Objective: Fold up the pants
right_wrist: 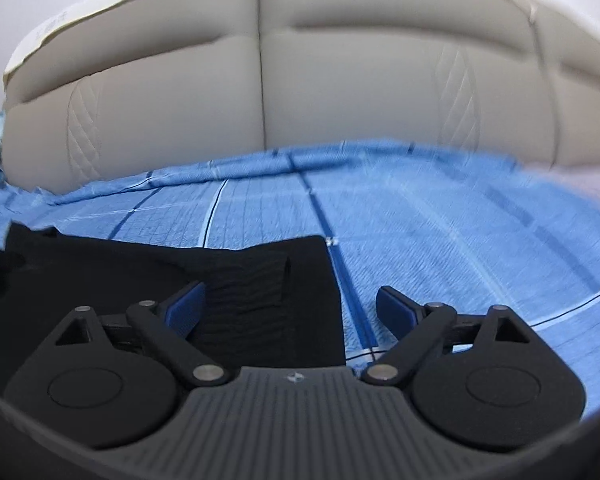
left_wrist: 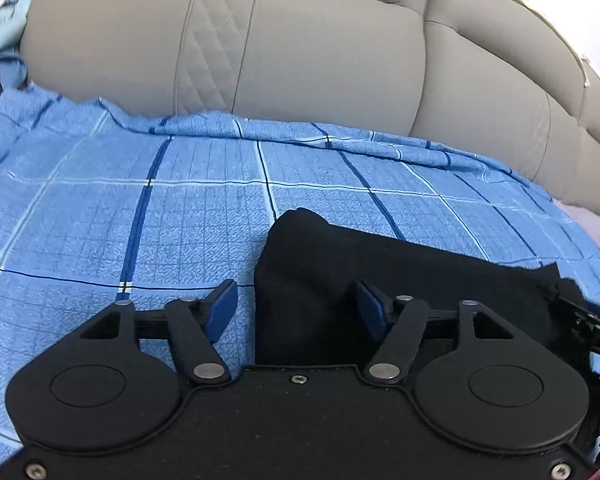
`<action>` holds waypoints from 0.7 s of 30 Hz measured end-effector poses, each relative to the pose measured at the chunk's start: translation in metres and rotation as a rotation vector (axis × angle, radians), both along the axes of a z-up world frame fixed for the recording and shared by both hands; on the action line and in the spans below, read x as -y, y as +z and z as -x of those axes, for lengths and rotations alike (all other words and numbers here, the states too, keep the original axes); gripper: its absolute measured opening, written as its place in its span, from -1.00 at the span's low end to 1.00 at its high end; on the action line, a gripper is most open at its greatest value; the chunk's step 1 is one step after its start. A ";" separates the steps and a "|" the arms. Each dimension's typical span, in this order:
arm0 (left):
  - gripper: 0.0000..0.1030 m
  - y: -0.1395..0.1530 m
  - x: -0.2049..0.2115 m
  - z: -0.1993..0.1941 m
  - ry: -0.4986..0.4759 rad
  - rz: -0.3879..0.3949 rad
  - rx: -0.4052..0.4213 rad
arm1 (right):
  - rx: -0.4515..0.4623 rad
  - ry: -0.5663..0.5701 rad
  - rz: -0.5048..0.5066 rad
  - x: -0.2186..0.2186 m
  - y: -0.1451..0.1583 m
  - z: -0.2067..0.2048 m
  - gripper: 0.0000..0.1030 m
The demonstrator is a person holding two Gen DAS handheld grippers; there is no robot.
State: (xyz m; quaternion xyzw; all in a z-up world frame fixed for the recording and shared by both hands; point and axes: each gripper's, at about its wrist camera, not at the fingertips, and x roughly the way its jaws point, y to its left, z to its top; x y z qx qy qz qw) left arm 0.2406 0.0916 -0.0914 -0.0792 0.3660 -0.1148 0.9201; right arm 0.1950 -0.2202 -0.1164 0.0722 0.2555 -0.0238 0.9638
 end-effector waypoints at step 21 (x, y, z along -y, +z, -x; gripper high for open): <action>-0.17 -0.012 0.012 -0.024 -0.053 0.049 0.016 | -0.015 0.234 -0.161 0.018 -0.004 -0.012 -0.01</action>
